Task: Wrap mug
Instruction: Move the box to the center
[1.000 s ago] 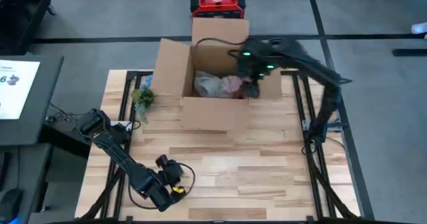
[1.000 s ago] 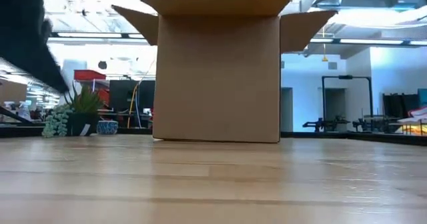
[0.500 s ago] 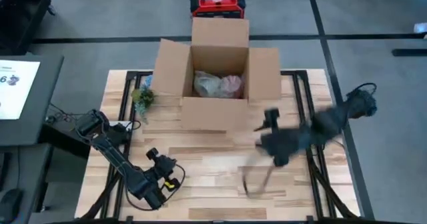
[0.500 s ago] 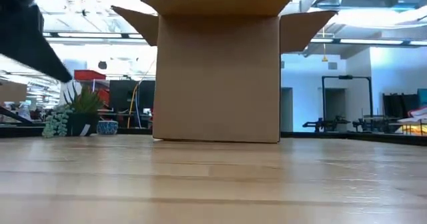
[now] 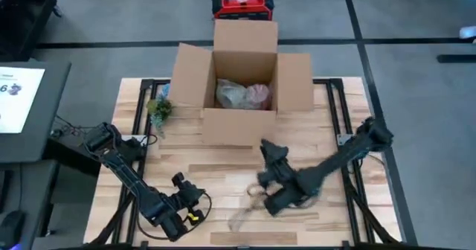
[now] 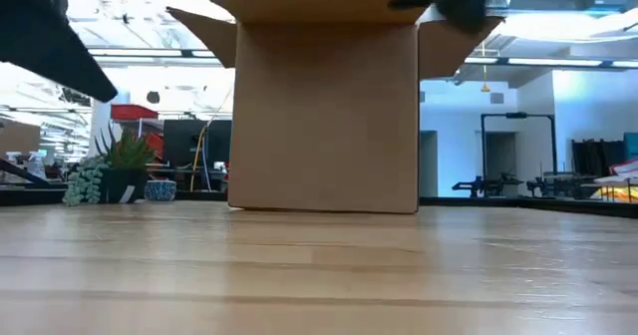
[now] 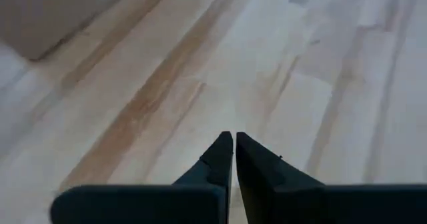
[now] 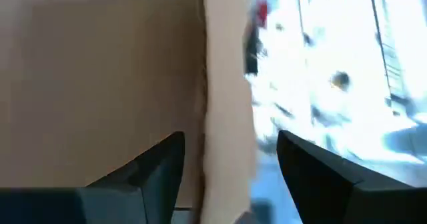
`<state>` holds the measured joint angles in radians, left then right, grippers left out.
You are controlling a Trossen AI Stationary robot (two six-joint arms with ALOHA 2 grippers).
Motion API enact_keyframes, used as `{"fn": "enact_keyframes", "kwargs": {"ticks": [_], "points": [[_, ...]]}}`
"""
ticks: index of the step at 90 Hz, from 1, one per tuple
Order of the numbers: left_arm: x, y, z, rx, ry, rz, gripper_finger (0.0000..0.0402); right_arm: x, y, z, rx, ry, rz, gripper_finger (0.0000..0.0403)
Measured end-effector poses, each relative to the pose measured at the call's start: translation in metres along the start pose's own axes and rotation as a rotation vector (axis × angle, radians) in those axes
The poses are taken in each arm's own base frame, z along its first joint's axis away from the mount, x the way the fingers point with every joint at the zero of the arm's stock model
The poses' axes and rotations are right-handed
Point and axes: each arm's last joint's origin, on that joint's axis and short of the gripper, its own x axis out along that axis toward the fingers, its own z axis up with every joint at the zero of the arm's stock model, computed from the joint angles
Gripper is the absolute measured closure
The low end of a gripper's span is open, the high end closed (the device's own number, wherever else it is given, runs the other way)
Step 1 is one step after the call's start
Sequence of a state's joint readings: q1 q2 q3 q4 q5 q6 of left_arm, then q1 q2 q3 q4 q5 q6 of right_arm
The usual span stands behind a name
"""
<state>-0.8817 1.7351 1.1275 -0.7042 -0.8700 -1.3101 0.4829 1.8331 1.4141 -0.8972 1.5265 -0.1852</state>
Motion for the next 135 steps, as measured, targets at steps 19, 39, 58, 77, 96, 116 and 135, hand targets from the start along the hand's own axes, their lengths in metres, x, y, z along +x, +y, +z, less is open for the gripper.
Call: {"fn": "enact_keyframes", "kwargs": {"ticks": [19,39,58,77,96,116,135], "points": [[-0.029,-0.037,0.028,-0.042,-0.085,-0.193,0.0402,0.037,-0.003,-0.006,0.027,0.099,0.023,0.0256],[-0.083,-0.062,0.049,-0.121,-0.106,-0.357,0.0402,0.011,-0.023,-0.007,0.082,0.023,0.024,0.0391],[-0.117,-0.055,0.031,-0.156,-0.019,-0.352,0.0402,-0.058,-0.052,0.004,0.204,-0.195,0.130,0.0399],[-0.132,-0.031,0.006,-0.265,0.047,-0.242,0.0402,-0.122,-0.078,0.007,0.465,-0.406,0.399,0.0401],[-0.143,-0.021,-0.005,-0.280,0.046,-0.214,0.0402,-0.162,-0.076,-0.005,0.594,-0.486,0.530,0.0402],[-0.142,-0.021,0.004,-0.197,-0.226,-0.237,0.0402,-0.169,-0.075,-0.008,0.691,-0.473,0.650,0.0403],[-0.144,-0.021,0.010,-0.094,-0.472,-0.228,0.0402,-0.155,-0.074,-0.005,0.727,-0.407,0.728,0.0398]]}}
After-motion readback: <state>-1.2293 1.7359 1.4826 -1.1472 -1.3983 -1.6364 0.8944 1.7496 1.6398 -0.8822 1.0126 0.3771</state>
